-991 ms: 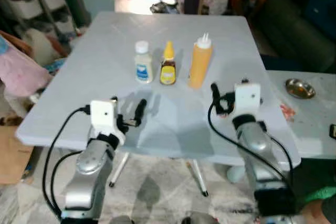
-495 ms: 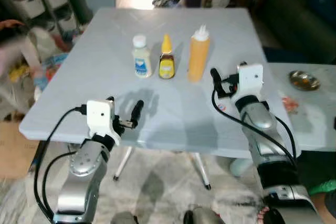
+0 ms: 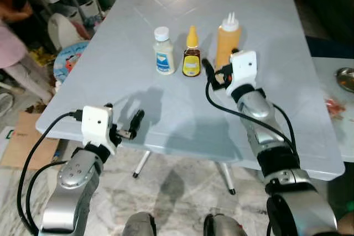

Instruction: Restocking fridge

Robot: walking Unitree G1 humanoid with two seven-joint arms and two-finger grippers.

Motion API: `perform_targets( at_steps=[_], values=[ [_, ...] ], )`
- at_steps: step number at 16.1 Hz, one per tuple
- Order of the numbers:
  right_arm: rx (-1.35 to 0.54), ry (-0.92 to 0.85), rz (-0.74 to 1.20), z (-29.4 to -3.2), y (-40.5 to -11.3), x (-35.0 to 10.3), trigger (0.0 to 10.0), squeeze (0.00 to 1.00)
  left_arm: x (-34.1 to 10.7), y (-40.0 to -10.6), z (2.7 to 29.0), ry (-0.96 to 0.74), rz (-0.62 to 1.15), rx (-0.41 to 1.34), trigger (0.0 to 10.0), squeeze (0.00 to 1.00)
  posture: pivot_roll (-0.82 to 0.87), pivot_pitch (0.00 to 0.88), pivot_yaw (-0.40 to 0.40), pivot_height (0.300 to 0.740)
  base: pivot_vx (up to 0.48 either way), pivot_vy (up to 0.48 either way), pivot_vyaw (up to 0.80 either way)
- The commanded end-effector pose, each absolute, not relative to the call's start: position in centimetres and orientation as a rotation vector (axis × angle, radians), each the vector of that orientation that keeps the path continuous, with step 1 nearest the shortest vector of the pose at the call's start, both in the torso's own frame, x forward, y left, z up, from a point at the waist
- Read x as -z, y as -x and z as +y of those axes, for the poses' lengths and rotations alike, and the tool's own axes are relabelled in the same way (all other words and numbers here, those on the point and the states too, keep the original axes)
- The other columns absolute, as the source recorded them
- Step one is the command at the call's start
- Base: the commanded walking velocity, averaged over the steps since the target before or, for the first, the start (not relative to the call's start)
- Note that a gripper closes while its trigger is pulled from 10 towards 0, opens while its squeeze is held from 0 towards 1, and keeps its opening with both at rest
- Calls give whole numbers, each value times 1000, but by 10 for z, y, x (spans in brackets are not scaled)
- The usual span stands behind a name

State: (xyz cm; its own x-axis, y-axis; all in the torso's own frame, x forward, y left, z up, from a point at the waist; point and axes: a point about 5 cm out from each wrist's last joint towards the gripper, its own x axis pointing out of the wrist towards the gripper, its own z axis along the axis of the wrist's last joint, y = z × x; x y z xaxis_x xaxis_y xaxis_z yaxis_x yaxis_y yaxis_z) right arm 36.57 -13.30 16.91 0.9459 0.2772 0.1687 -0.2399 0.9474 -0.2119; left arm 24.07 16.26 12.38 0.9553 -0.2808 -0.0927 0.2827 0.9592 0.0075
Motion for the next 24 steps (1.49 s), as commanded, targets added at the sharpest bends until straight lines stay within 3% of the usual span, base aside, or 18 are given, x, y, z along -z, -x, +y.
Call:
perform_targets(
  at_steps=[1, 9, 16, 24],
  values=[
    [-246, 192, -221, -134, -369, -175, 10000, 0, -128, -238, 166, -38, 91, 292, 10000, 0, 178, 137, 116, 740, 0, 0, 0],
    [-183, 189, -236, -135, -360, -163, 10000, 0, -129, -238, 163, -36, 108, 319, 10000, 0, 176, 132, 110, 740, 0, 0, 0],
    [-24, 274, -247, -173, -368, -174, 10000, 0, -130, -238, 165, -41, 120, 332, 10000, 0, 185, 131, 128, 740, 0, 0, 0],
    [-103, 312, -273, -169, -382, -187, 10000, 0, -131, -238, 167, -67, 129, 343, 10000, 0, 200, 136, 145, 740, 0, 0, 0]
  ],
)
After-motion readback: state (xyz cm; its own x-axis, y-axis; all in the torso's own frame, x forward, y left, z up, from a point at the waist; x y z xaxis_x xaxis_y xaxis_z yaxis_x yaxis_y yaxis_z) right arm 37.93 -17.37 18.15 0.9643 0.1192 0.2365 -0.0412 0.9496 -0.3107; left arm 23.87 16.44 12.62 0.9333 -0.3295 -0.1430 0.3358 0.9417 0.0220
